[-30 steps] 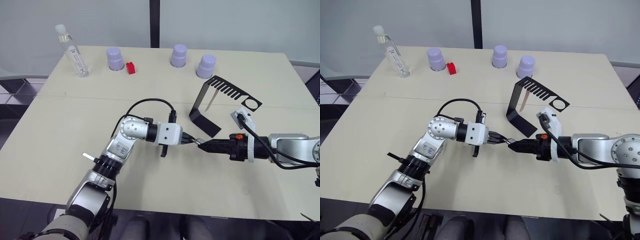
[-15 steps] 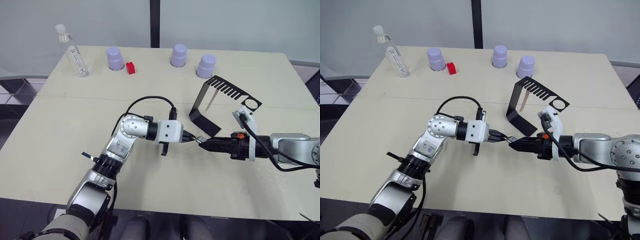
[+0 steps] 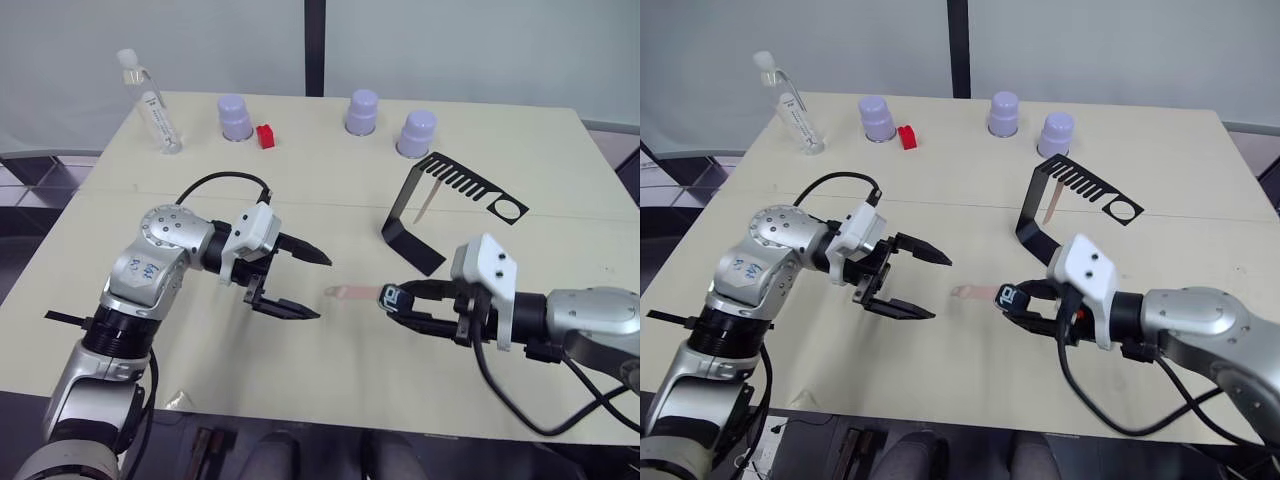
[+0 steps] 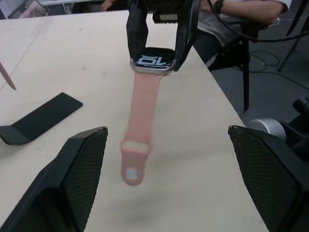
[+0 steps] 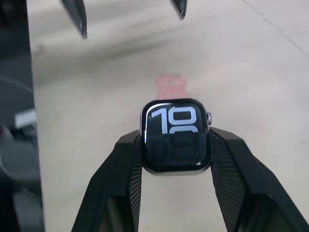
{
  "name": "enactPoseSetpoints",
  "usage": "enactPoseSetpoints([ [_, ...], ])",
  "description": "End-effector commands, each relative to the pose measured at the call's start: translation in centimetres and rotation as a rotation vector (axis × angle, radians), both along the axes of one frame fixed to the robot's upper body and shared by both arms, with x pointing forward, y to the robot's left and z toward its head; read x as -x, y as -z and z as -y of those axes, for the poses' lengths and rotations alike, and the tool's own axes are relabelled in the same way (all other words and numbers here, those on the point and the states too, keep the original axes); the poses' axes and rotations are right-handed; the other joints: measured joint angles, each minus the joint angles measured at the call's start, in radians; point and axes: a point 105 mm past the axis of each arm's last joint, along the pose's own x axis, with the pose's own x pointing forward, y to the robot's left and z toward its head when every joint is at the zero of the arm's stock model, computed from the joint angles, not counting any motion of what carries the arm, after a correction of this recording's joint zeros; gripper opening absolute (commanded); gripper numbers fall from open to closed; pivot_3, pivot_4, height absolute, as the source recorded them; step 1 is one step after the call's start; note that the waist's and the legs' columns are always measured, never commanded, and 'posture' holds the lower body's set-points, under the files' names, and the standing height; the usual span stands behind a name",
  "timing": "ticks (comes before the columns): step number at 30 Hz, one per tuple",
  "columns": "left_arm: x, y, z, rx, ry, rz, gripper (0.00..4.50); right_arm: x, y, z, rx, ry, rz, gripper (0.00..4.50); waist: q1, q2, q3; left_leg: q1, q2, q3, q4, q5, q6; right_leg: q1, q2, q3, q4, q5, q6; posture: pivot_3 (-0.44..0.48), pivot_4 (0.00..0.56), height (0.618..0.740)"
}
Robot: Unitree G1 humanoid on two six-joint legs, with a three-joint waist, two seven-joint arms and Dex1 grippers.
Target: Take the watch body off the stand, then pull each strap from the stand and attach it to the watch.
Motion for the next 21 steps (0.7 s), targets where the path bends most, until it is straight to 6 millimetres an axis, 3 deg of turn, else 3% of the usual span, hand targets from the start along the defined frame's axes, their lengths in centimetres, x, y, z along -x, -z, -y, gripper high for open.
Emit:
enactPoseSetpoints([
  [1,0.1,-0.4,0.0,-0.006,0.020,0.075,4.44,0.2,0.0,-0.3,0.082,-0.098,0.154,1.50,-0.002,0.000,0.000,0.000,-0.003,0.000,0.000,0.000,0.000,0.000,0.000,0.000,0.000,0.000,0.000,0.000,0.150,0.740],
  [6,-0.7,0.3,0.4,0.012,-0.009,0.188,4.44,0.1,0.6,-0.5,0.060,-0.143,0.166,1.50,-0.005,0.000,0.000,0.001,-0.003,0.001,0.000,0.000,0.000,0.000,-0.001,0.000,0.001,0.000,0.000,0.000,0.150,0.740],
  [14,-0.3,0.9,-0.1,0.007,-0.024,0.236,4.44,-0.3,1.0,-1.2,0.043,-0.218,0.157,1.50,-0.008,0.000,0.000,0.001,-0.001,0.000,0.001,0.000,0.000,0.000,-0.001,0.000,0.002,0.000,0.000,0.000,0.150,0.740],
  [17,-0.3,1.3,-1.0,-0.029,-0.042,0.237,4.44,-1.0,1.4,-1.9,0.011,-0.219,0.158,1.50,-0.013,0.000,0.000,0.001,0.000,0.000,0.001,0.000,0.000,0.000,-0.001,0.000,0.003,0.000,0.000,0.000,0.150,0.740],
  [21,-2.6,3.1,-4.3,-0.174,-0.112,0.378,4.44,-3.1,2.7,-3.3,0.100,-0.252,0.194,1.50,-0.026,0.000,0.000,0.003,-0.003,0.002,0.001,0.001,-0.001,-0.001,-0.002,0.000,0.005,0.000,0.000,0.000,0.150,0.740],
])
